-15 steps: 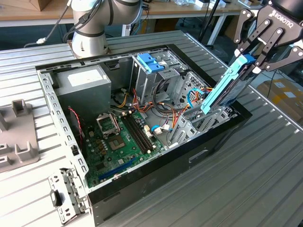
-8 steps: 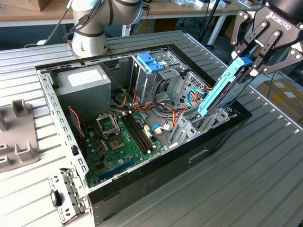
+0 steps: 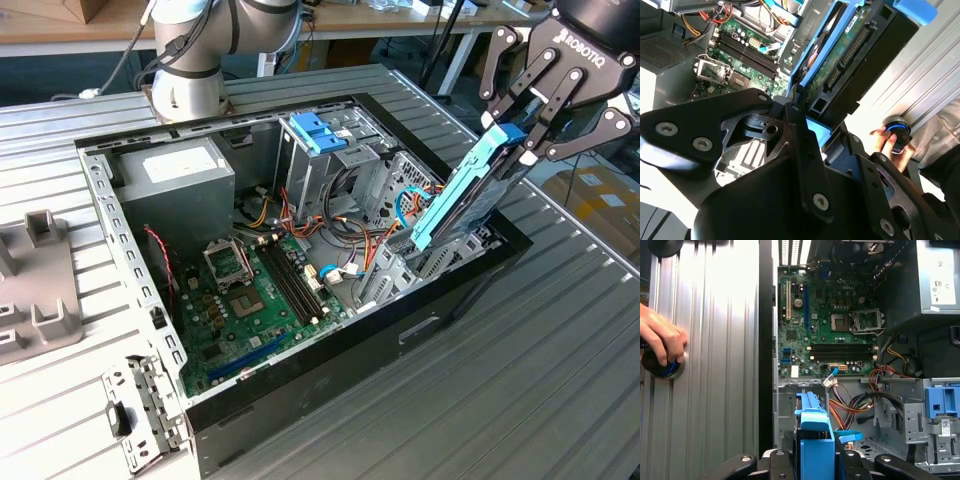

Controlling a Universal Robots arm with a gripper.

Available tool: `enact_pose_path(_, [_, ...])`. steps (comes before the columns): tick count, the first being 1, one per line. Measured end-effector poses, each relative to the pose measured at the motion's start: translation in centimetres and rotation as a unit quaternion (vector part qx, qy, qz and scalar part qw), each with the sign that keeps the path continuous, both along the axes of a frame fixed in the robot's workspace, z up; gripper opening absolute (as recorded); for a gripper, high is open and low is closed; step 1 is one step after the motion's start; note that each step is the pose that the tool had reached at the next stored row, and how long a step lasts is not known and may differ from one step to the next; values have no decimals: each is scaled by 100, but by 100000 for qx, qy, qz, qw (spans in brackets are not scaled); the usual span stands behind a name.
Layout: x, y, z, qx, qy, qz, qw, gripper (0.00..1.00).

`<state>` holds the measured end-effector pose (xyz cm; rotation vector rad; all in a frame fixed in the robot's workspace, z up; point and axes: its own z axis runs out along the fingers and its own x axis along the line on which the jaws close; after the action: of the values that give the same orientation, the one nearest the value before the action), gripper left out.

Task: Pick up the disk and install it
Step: 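Insert the disk into the insertion slot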

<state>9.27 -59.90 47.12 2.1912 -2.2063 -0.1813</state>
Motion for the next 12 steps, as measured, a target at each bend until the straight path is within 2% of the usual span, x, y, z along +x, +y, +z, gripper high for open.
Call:
enact_pose_path(4, [-40, 22, -16, 102, 1, -37, 100000, 37])
enact_pose_path(12, [-53, 92, -68, 126, 0, -33, 100000, 37])
